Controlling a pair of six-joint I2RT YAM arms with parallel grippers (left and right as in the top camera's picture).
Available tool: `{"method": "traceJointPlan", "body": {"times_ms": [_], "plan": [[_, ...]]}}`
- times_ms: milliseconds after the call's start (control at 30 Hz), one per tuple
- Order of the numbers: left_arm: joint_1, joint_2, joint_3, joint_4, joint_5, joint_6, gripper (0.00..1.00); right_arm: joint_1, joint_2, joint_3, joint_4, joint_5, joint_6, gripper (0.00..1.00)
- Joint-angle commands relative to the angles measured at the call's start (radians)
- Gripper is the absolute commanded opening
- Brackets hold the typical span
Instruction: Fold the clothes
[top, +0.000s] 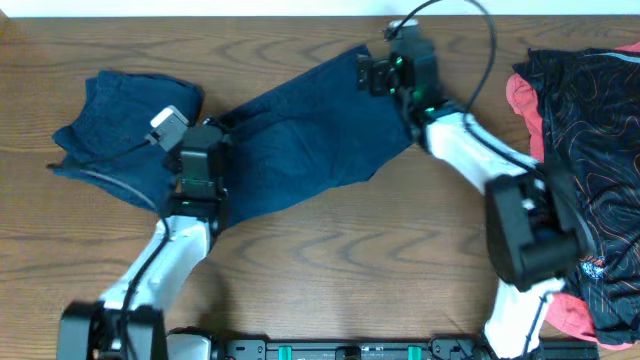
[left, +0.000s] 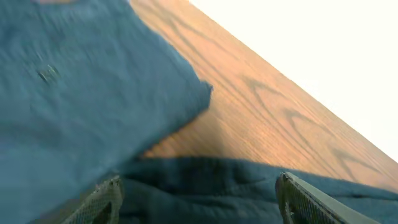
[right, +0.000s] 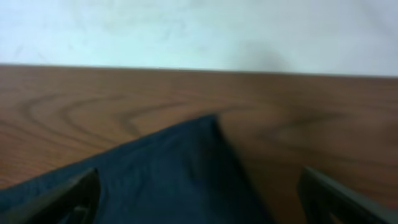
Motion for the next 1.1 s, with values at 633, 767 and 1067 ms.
{"method": "traceJointPlan", "body": {"times_ms": [633,767,1067], "plan": [[-0.057,0.042,0.024,-0.432,0.452,0.094,0.78,-0.152,0.001,-0.042,-0.654,-0.134,0.027,0.93],[-0.057,0.043,0.024,-0.432,0.452,0.095,0.78,-0.152,0.070,-0.042,-0.571,-0.192,0.026,0.90],[-0.057,0.043,0.024,-0.432,0.452,0.094,0.78,-0.128,0.162,-0.042,-0.343,-0.303,0.018,0.80]]}}
